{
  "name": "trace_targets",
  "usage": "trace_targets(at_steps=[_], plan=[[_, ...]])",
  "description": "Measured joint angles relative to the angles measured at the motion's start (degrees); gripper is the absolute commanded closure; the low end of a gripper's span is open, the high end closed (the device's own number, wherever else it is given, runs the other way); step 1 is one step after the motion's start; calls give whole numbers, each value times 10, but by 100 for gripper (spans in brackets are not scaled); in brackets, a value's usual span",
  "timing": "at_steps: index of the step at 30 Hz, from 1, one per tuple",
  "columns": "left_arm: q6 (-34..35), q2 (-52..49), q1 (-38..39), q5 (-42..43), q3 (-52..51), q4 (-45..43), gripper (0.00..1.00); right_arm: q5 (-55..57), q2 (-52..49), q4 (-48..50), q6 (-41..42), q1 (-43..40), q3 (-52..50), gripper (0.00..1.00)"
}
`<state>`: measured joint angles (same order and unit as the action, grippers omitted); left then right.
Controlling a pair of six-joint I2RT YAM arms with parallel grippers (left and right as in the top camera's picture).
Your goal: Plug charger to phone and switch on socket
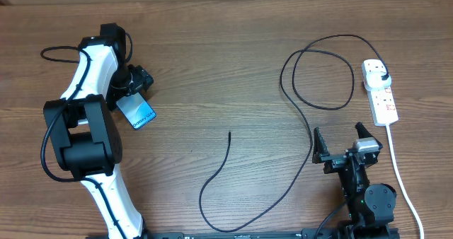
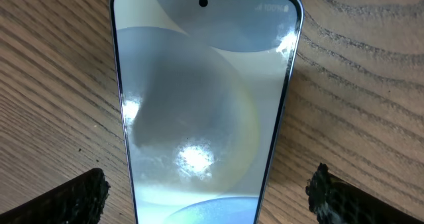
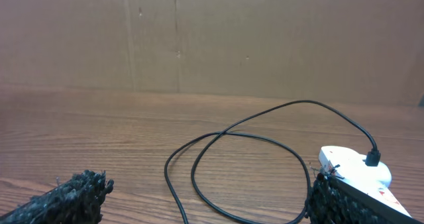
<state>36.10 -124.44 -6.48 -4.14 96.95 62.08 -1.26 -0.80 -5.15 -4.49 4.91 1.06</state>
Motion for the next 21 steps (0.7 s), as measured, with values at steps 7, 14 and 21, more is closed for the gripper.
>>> trace_targets(at_steps=[7,14,21], plan=[[0,0,0,0,0,0,0,0,0,0,0,0,0,0],[0,0,0,0,0,-2,0,0,0,0,0,0,0,0],[0,0,0,0,0,-4,0,0,0,0,0,0,0,0]])
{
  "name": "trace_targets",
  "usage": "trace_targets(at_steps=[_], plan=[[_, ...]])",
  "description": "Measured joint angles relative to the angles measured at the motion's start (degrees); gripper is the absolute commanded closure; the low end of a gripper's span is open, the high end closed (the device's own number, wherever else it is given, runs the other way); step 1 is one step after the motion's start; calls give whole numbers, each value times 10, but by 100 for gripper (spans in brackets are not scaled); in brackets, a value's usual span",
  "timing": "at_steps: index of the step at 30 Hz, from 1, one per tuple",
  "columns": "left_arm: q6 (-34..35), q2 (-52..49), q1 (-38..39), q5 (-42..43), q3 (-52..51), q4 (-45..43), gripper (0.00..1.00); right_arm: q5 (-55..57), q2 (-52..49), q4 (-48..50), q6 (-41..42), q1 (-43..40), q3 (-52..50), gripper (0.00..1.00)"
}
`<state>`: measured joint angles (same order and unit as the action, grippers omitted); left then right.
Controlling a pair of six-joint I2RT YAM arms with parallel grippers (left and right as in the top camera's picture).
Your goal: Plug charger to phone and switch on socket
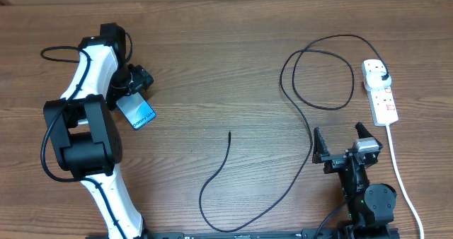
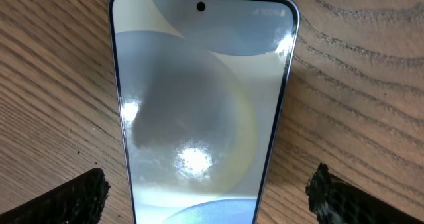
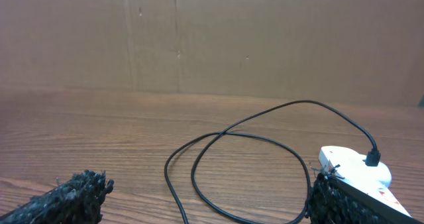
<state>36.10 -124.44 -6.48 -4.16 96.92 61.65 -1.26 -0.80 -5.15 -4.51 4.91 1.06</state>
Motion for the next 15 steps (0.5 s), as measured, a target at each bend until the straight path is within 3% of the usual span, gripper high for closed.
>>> trace_targets(at_steps=[15], plan=[[0,0,0,0,-3,-5,0,0,0,0,0,0,0,0]])
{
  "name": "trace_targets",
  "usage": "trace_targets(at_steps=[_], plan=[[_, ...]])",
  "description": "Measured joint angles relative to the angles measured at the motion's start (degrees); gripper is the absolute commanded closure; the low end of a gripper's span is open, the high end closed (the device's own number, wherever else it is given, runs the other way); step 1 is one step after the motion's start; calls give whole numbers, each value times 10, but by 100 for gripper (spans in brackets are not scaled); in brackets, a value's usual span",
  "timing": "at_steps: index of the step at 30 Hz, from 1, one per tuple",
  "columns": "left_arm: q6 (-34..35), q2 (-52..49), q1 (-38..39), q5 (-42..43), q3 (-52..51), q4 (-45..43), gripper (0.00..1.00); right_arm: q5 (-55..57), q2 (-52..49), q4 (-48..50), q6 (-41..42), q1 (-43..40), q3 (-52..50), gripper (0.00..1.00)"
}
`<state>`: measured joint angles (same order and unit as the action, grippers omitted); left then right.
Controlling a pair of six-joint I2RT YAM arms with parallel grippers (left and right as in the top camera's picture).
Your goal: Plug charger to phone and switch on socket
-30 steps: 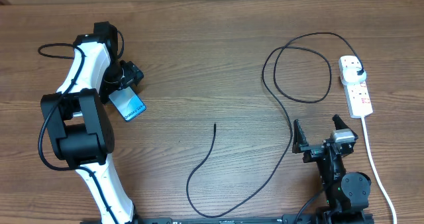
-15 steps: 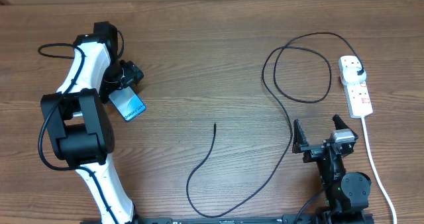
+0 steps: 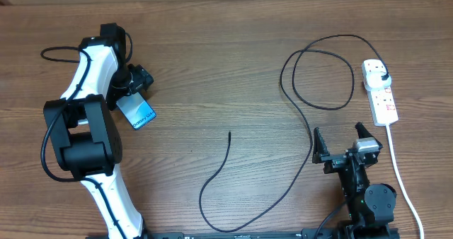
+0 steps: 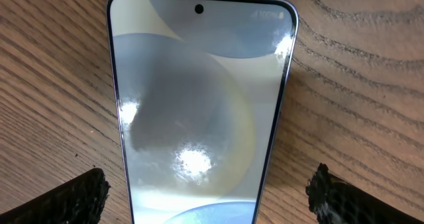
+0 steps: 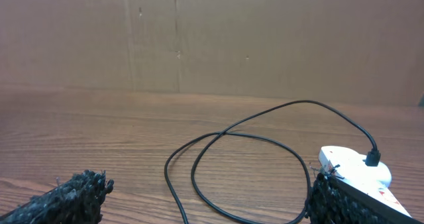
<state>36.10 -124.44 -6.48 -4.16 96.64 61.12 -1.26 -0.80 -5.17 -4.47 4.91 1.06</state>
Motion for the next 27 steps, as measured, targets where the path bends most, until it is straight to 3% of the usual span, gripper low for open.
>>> trace_targets(at_steps=[27], plan=[[0,0,0,-9,-14,1,0,0,0,0,0,0,0,0]])
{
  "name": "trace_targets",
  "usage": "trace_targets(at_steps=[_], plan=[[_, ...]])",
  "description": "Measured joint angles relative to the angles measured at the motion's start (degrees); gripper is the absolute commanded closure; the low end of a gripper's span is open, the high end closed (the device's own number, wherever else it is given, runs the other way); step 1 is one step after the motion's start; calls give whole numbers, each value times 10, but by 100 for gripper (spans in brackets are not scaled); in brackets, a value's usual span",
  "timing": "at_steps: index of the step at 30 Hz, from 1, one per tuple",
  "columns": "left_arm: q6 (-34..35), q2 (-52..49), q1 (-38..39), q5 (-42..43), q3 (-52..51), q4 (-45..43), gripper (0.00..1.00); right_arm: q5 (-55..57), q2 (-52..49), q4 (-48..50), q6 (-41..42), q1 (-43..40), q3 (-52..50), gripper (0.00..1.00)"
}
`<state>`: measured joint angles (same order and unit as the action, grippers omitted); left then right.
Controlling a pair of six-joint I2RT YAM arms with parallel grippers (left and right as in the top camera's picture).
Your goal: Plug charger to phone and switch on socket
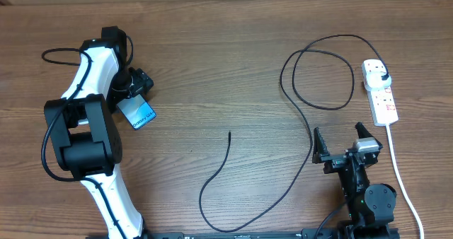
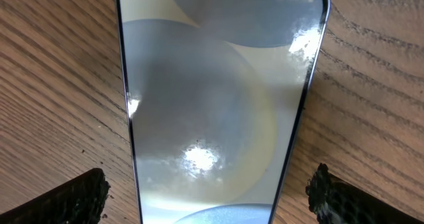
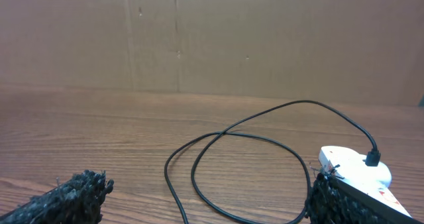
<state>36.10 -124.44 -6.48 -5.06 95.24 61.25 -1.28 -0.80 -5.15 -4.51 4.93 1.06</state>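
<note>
A phone (image 1: 138, 114) with a lit blue-and-cream screen (image 2: 215, 98) lies flat on the wooden table at the left. My left gripper (image 1: 132, 88) hovers open right over it, one finger (image 2: 63, 199) on each side of the screen, neither touching it. A black charger cable (image 1: 297, 105) runs from a plug in the white power strip (image 1: 380, 90) at the right, loops, and ends loose near the table's middle (image 1: 228, 134). My right gripper (image 1: 342, 143) stands open near the front right, empty; the cable loop (image 3: 238, 164) and strip (image 3: 358, 171) lie ahead of it.
The strip's white lead (image 1: 400, 175) runs down the right edge of the table toward the front. A brown cardboard wall (image 3: 212, 38) closes off the far side. A thin black wire (image 1: 60, 54) curls beside the left arm.
The phone's screen now fills more of the left wrist view and sits slightly right, so my left gripper has come closer over it. The right arm and cable are unchanged.
My left gripper stayed open above the phone through all the earlier moments, with only small shifts of the screen in its view. Now it is a little closer to the phone. The right gripper, cable and power strip have kept their places.
</note>
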Motion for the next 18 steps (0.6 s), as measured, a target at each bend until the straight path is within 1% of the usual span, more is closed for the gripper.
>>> trace_targets(at_steps=[18], plan=[[0,0,0,-8,0,0,0,0,0,0,0,0,0,0]])
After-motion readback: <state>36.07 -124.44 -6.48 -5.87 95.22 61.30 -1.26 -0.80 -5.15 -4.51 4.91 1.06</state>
